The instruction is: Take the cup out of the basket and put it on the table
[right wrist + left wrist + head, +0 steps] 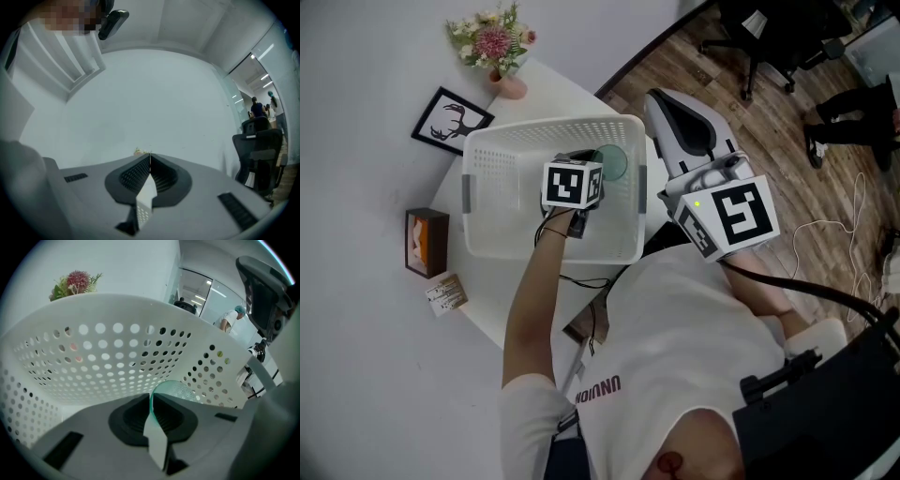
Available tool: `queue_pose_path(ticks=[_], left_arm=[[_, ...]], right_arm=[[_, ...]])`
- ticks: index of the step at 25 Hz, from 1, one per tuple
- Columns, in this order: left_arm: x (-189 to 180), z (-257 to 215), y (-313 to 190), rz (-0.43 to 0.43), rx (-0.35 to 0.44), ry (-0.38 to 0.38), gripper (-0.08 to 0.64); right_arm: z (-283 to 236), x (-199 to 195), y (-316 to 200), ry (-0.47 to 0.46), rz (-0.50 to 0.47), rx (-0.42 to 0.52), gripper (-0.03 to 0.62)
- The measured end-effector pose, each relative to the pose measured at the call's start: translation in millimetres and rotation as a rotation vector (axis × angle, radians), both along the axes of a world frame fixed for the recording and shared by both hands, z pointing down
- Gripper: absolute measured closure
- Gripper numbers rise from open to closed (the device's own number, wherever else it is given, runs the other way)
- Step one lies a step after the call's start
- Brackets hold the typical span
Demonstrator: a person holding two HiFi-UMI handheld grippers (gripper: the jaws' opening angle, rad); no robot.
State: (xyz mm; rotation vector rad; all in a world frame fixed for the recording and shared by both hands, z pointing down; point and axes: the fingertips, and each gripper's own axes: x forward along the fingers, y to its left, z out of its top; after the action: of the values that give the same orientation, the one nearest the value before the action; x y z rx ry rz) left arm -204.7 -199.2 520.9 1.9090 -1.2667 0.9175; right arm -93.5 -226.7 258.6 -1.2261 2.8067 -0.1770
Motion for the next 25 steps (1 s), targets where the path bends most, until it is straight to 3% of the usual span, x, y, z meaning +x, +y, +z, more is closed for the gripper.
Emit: queue_pose_path(ticks=[25], left_arm=[[-1,-54,-4,-0.049,0.155,0.059,0.526]], right_arm=[[-1,1,7,-0.003,-0.011,0.012,0.572]])
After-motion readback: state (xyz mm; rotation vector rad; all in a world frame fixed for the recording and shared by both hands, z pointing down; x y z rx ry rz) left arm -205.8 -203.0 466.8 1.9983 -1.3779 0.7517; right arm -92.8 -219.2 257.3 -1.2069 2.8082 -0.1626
